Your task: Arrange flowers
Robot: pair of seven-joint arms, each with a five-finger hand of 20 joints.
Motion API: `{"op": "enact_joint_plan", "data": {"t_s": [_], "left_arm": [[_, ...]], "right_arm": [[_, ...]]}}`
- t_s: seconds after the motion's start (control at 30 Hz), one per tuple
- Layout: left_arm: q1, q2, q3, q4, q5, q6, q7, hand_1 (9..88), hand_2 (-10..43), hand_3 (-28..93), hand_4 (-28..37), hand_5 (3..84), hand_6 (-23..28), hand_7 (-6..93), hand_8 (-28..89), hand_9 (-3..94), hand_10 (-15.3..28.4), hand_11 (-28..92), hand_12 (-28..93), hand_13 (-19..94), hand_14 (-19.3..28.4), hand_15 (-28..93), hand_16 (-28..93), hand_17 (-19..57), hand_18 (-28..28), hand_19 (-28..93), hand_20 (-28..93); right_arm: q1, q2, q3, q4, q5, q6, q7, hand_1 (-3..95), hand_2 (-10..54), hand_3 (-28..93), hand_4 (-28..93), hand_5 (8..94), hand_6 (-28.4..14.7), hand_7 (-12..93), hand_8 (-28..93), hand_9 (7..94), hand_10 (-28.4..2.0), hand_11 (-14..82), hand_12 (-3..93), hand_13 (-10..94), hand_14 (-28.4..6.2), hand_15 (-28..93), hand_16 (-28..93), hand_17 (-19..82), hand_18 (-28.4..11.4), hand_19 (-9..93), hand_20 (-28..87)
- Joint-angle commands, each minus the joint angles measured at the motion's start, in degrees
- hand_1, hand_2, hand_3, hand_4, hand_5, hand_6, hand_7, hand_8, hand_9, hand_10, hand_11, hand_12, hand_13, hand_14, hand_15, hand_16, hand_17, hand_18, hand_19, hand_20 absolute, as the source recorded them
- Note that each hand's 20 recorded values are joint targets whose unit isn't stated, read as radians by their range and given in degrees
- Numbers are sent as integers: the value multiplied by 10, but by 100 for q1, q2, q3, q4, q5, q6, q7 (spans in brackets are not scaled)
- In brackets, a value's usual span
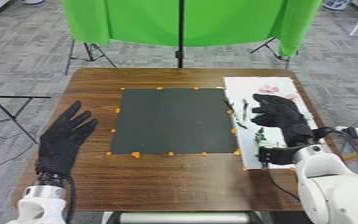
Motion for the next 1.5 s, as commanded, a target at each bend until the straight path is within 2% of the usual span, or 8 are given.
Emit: {"op": "enact_joint_plan", "data": {"t_s": [0.03, 0.2, 0.37, 0.67, 0.83, 0.97, 1.23, 1.5], "left_arm": [[122, 99, -88, -59, -46, 78, 81, 254, 56, 794, -225, 353, 57, 130, -107, 330, 168, 196, 100, 235, 236, 426, -59, -99, 211, 464, 108], [153, 126, -120, -84, -59, 96, 140, 254, 56, 794, -224, 353, 57, 130, -108, 332, 171, 198, 101, 236, 238, 429, -61, -99, 211, 466, 109], [155, 132, -130, -91, -59, 100, 162, 255, 56, 793, -226, 354, 57, 130, -108, 334, 173, 198, 101, 237, 239, 431, -62, -99, 211, 466, 109], [176, 113, -115, -89, -80, 115, 174, 254, 55, 795, -226, 353, 58, 131, -108, 336, 173, 201, 103, 239, 240, 434, -64, -98, 211, 466, 109], [259, 192, -105, -110, -147, 191, 296, 254, 55, 795, -225, 353, 57, 132, -108, 339, 175, 204, 104, 240, 240, 436, -64, -99, 212, 468, 109], [289, 205, -116, -127, -162, 224, 296, 254, 56, 794, -226, 353, 58, 131, -108, 340, 175, 207, 104, 240, 241, 438, -64, -98, 212, 469, 110], [230, 128, -151, -138, -121, 222, 184, 255, 56, 793, -225, 353, 58, 133, -108, 341, 176, 209, 104, 242, 241, 442, -65, -98, 213, 470, 110], [209, 108, -146, -142, -108, 187, 157, 255, 56, 794, -226, 352, 58, 133, -109, 342, 177, 210, 103, 242, 242, 445, -66, -98, 213, 471, 109]], "right_arm": [[-115, 669, -94, -440, -2066, -159, 2116, 246, 12, 823, -247, 469, -26, 204, -154, 561, -171, 273, 136, 527, -157, 555, 96, 198, -219, 748, 282], [6, 734, -338, -493, -2986, -905, 3049, 284, -10, 798, -234, 534, -51, 224, -151, 598, -188, 448, 171, 594, -136, 718, 95, 272, -217, 852, 298], [360, 696, -847, -261, -3524, -1755, 3484, 316, -37, 781, -227, 574, -61, 245, -149, 623, -188, 551, 191, 643, -122, 772, 113, 322, -226, 916, 299], [996, 708, -2023, 242, -4552, -2105, 3891, 330, -49, 770, -227, 594, -65, 245, -149, 633, -187, 576, 195, 663, -119, 780, 118, 342, -232, 931, 283], [1217, 698, -2364, 464, -4817, -2529, 4153, 330, -61, 762, -227, 607, -68, 241, -144, 642, -186, 584, 198, 674, -117, 786, 122, 359, -236, 932, 300], [1232, 658, -2489, 537, -4921, -2689, 4253, 331, -69, 756, -225, 620, -71, 242, -141, 649, -187, 590, 201, 683, -117, 791, 125, 372, -242, 932, 319], [1785, 498, -3174, 887, -5197, -2830, 4282, 334, -76, 743, -227, 634, -73, 245, -138, 654, -189, 592, 204, 689, -119, 791, 129, 376, -246, 932, 334], [2071, 503, -3732, 1335, -5389, -2961, 4395, 380, -92, 730, -233, 672, -65, 294, -148, 677, -184, 597, 208, 708, -112, 789, 133, 387, -246, 932, 335]]}}
